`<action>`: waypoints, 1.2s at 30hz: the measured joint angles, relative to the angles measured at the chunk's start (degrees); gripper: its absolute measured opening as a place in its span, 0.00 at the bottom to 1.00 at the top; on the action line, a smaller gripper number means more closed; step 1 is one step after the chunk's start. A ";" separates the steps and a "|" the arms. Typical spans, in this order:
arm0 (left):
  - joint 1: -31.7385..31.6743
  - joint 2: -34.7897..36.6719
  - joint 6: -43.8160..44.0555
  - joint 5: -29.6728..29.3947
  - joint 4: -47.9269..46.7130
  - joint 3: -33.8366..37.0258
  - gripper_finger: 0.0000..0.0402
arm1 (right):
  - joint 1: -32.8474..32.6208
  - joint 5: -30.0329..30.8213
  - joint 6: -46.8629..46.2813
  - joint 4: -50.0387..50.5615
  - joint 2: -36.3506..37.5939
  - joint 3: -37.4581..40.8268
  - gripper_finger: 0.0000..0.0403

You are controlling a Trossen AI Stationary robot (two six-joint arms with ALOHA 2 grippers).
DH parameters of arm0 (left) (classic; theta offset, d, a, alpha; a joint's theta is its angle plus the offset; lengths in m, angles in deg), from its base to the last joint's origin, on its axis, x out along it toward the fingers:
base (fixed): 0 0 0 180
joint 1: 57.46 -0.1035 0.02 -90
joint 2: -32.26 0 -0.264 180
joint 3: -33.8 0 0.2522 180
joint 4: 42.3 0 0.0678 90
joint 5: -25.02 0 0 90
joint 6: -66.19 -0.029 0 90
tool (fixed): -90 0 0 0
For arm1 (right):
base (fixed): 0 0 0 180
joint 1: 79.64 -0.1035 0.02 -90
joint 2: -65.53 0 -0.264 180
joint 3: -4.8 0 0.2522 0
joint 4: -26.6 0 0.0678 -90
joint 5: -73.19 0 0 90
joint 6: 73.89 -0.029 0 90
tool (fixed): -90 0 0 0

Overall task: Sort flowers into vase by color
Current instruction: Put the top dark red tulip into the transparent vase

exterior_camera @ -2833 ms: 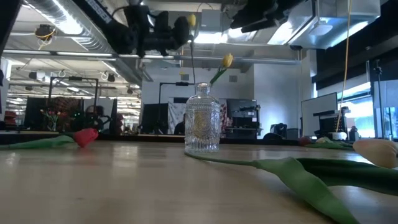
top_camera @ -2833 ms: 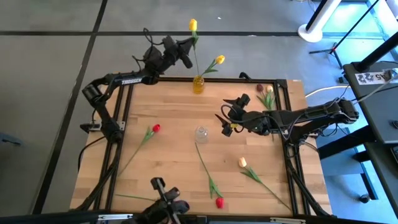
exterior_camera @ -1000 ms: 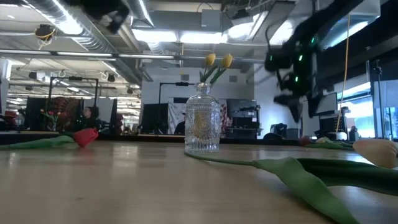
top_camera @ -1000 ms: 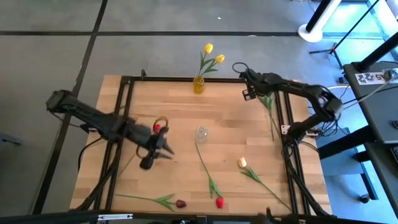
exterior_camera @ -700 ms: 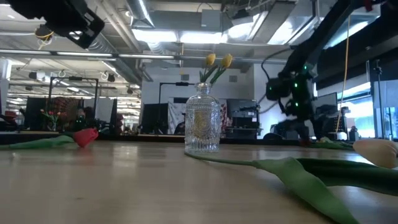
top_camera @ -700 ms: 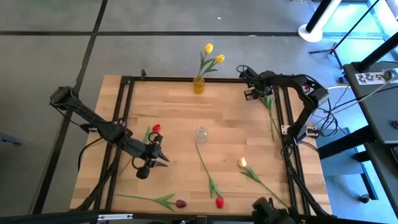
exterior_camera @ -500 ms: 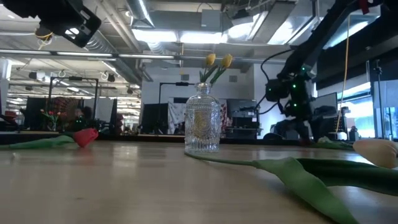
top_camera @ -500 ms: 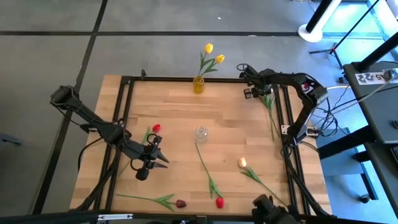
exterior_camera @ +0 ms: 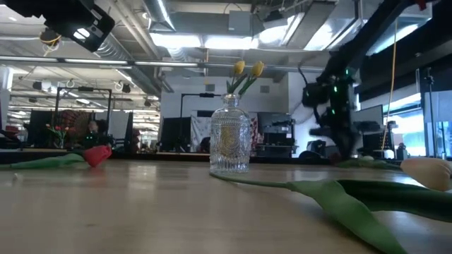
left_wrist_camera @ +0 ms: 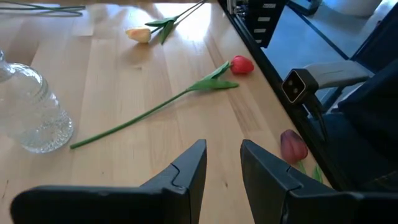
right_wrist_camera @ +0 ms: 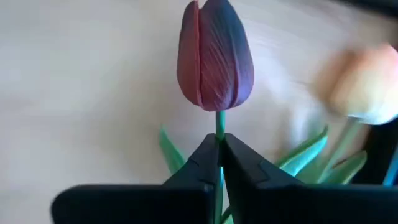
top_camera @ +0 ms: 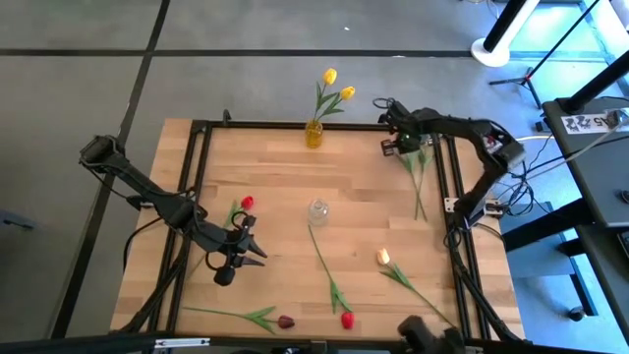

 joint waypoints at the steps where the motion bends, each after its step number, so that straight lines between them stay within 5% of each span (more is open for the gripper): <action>1: 0.00 0.00 0.00 0.02 0.00 0.00 0.24 | -1.74 -0.28 0.33 -0.02 2.23 0.00 0.03; 7: -0.02 2.02 -0.02 0.07 -0.46 0.00 0.24 | -16.62 1.32 0.59 -6.37 19.51 0.00 0.02; 12: -0.07 5.37 -0.92 -1.07 -1.33 -1.30 0.24 | -33.73 5.06 2.37 -23.28 31.01 1.97 0.01; 20: -4.29 6.32 3.54 -3.69 -13.06 -7.23 0.24 | -56.28 11.33 17.33 -60.04 32.12 5.84 0.01; 30: -12.69 6.34 18.81 -3.87 -36.24 -8.13 0.34 | -58.97 11.89 26.26 -76.85 27.42 5.80 0.00; 36: -13.23 6.32 26.79 -3.98 -42.46 -7.30 0.38 | -58.41 12.39 25.71 -77.33 25.11 5.79 0.00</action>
